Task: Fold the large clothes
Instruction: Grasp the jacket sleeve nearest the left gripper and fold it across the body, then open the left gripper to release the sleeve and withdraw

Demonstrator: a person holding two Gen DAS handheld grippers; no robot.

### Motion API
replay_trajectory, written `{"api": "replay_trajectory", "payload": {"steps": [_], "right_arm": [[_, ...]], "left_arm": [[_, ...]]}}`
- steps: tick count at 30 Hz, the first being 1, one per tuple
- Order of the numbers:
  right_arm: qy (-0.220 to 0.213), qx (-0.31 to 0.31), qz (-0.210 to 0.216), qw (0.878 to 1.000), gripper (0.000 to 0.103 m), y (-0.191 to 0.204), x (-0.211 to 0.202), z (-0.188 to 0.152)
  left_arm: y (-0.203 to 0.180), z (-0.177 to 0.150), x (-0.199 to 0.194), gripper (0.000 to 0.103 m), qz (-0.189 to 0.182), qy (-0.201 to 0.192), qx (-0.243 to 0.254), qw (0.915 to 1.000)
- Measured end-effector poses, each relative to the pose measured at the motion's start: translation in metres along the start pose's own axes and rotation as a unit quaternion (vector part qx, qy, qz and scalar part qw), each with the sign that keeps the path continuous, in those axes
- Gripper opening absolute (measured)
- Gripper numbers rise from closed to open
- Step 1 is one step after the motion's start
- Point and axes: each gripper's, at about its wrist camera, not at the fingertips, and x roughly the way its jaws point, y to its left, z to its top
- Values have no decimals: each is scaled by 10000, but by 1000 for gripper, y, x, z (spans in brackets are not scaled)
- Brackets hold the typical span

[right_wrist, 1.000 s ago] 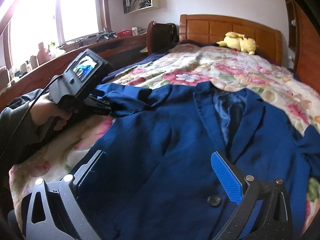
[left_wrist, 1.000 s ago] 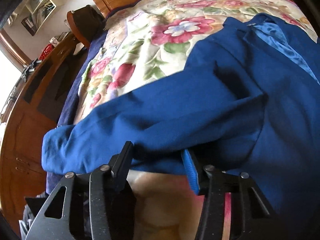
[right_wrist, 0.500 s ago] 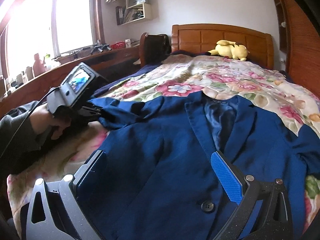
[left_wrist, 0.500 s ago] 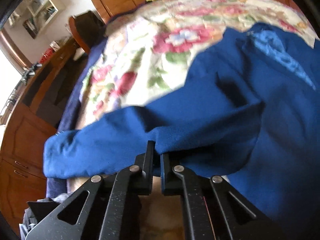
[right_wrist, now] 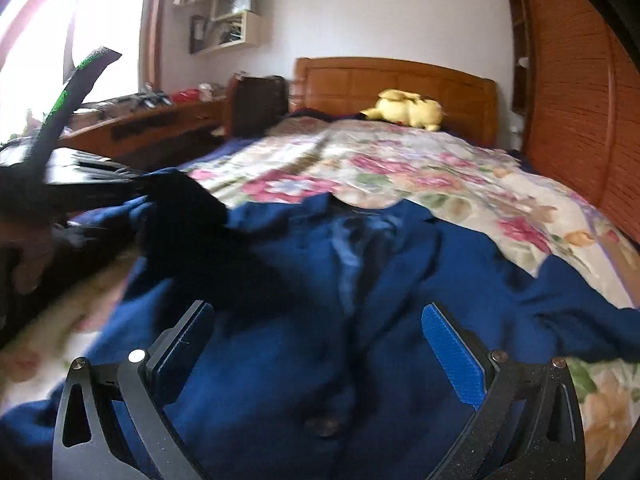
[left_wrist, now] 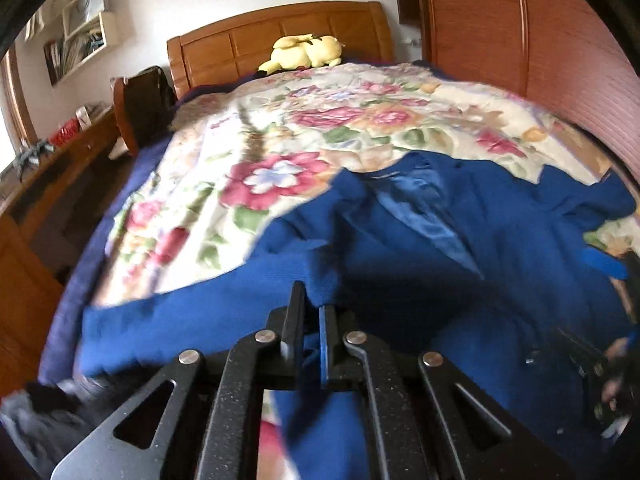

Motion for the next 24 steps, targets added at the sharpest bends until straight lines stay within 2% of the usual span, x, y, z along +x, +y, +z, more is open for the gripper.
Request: {"api": "replay_trajectory", "payload": {"steps": [4, 6, 8, 9, 10, 14, 19, 24], "right_arm": [[156, 347, 129, 9992, 103, -7, 6, 0], [164, 341, 192, 9991, 103, -1, 6, 1], [140, 259, 202, 9994, 103, 5, 3, 1], [139, 217, 214, 9994, 103, 10, 2, 0], [132, 195, 222, 9995, 103, 10, 1, 0], [106, 197, 302, 9993, 103, 5, 1, 0], [-6, 277, 782, 9966, 101, -3, 0, 9], [-53, -72, 1203, 9927, 89, 11, -11, 17]], "left_arm": [[-11, -21, -6, 6, 86, -82, -88, 9999], [-7, -30, -14, 11, 211, -178, -149, 9995], [1, -37, -24, 33, 181, -279, -222, 9992], [4, -39, -30, 38, 115, -340, -265, 9990], [7, -42, -37, 40, 70, -389, -301, 9988], [11, -54, -63, 43, 308, -548, -259, 9977], [22, -77, -97, 51, 287, -856, -392, 9951], [39, -89, -118, 63, 217, -1004, -510, 9934]]}}
